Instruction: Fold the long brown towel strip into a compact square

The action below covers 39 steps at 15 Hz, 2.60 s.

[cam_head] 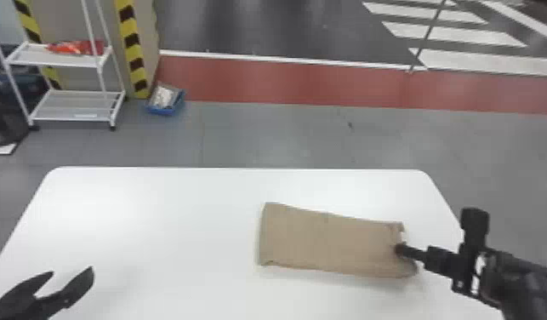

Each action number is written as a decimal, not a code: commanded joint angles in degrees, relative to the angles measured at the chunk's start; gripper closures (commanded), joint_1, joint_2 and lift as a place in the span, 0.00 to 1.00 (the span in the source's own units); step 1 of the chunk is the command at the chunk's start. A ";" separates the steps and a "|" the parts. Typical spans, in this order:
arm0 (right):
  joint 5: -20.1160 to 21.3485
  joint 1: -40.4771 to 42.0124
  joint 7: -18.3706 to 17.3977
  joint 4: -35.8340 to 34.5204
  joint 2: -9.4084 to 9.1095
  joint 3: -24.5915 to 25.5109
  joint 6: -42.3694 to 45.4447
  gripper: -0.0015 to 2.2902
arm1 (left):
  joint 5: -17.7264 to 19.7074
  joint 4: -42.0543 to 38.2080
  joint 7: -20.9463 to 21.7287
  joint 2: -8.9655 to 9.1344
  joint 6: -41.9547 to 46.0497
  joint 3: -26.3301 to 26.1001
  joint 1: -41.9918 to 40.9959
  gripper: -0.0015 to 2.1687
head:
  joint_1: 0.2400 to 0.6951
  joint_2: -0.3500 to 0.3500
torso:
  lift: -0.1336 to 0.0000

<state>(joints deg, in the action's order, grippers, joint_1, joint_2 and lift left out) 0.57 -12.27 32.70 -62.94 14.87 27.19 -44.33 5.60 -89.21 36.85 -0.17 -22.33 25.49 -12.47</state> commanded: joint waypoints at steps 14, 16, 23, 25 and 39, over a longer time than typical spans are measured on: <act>-11.91 4.53 1.14 -21.88 -3.44 3.48 -16.63 0.54 | 0.20 -1.58 0.15 0.32 0.40 0.17 -0.54 0.04 | 1.00 0.33 | 1.00; -12.09 4.27 0.96 -23.55 -4.14 2.07 -17.69 0.54 | 0.37 -1.67 0.15 0.32 0.40 0.35 -0.80 0.04 | 1.00 0.37 | 1.00; -11.91 4.36 0.17 -30.76 -8.19 -4.34 -22.61 0.54 | 1.08 -1.76 0.50 0.32 0.40 0.96 -1.06 0.04 | 1.00 0.51 | 1.00; -12.09 4.53 -0.01 -33.57 -8.89 -4.96 -24.37 0.54 | 1.43 -1.76 0.67 0.32 0.40 1.22 -1.06 0.04 | 1.00 0.56 | 1.00; -14.11 3.13 -1.59 -36.64 -10.56 -11.37 -22.43 0.54 | 1.96 -1.49 0.76 0.32 1.28 1.84 -0.89 0.04 | 1.00 0.68 | 1.00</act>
<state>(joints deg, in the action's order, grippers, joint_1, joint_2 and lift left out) -14.24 -9.07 31.03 -99.51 4.14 17.05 -66.29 7.56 -90.79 37.62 -0.17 -21.15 27.41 -13.43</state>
